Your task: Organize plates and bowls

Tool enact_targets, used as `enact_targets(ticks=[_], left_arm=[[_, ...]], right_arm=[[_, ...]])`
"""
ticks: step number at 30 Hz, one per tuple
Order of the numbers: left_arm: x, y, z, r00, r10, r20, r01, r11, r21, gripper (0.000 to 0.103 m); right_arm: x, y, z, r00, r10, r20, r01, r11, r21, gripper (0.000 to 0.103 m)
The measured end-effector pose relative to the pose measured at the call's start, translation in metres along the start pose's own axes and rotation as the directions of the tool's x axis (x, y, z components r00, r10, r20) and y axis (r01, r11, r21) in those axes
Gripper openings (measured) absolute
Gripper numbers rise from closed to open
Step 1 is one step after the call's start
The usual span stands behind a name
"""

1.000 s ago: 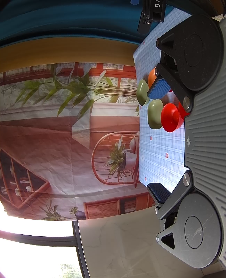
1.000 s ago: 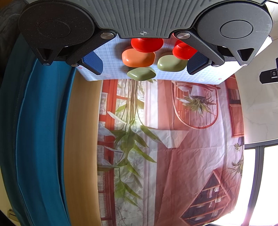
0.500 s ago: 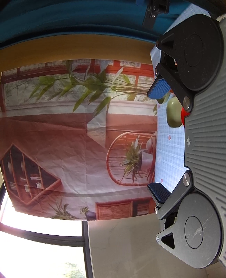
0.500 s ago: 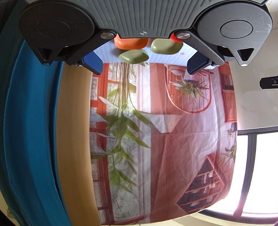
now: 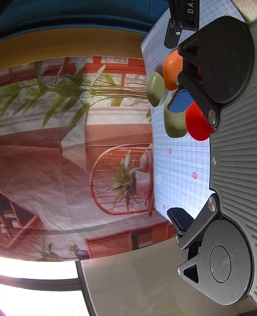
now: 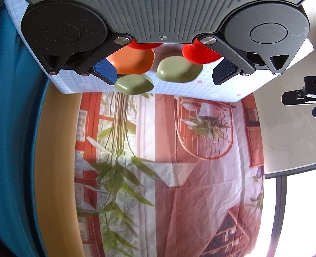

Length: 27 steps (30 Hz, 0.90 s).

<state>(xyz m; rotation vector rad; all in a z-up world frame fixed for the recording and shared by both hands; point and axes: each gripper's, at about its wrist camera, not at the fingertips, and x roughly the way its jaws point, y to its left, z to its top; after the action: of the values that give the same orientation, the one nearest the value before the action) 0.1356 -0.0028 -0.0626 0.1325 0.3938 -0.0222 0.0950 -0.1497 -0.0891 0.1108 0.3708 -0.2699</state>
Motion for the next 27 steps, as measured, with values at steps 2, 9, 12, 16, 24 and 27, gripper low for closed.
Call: enact_targets(ticks=[2,9,12,16,24,27], left_arm=[[0.016,-0.001,-0.010,0.998,-0.008,-0.056,0.008,1.000,0.002,0.103],[0.056,-0.005,-0.042,0.976,-0.039,-0.214,0.046,0.999,0.026,0.103],[0.065,-0.003,-0.051,0.966,-0.043,-0.253,0.048,0.999,0.012,0.103],[0.074,-0.005,-0.058,0.958,-0.059,-0.282,0.061,0.998,-0.001,0.102],[0.094,-0.015,-0.074,0.915,-0.132,-0.382,0.133,0.991,-0.024,0.078],[0.103,-0.015,-0.078,0.894,-0.166,-0.417,0.157,0.986,-0.054,0.063]], right_arm=[[0.012,0.001,-0.012,0.999,0.000,-0.038,0.000,1.000,0.004,0.103],[0.039,-0.003,-0.043,0.991,0.031,-0.131,-0.025,0.998,0.049,0.103],[0.047,-0.002,-0.051,0.984,0.071,-0.166,-0.063,0.996,0.056,0.101],[0.055,0.004,-0.061,0.970,0.117,-0.214,-0.111,0.993,0.043,0.086],[0.072,0.012,-0.073,0.935,0.196,-0.296,-0.191,0.980,0.047,0.062],[0.076,0.012,-0.074,0.924,0.215,-0.316,-0.209,0.977,0.053,0.055]])
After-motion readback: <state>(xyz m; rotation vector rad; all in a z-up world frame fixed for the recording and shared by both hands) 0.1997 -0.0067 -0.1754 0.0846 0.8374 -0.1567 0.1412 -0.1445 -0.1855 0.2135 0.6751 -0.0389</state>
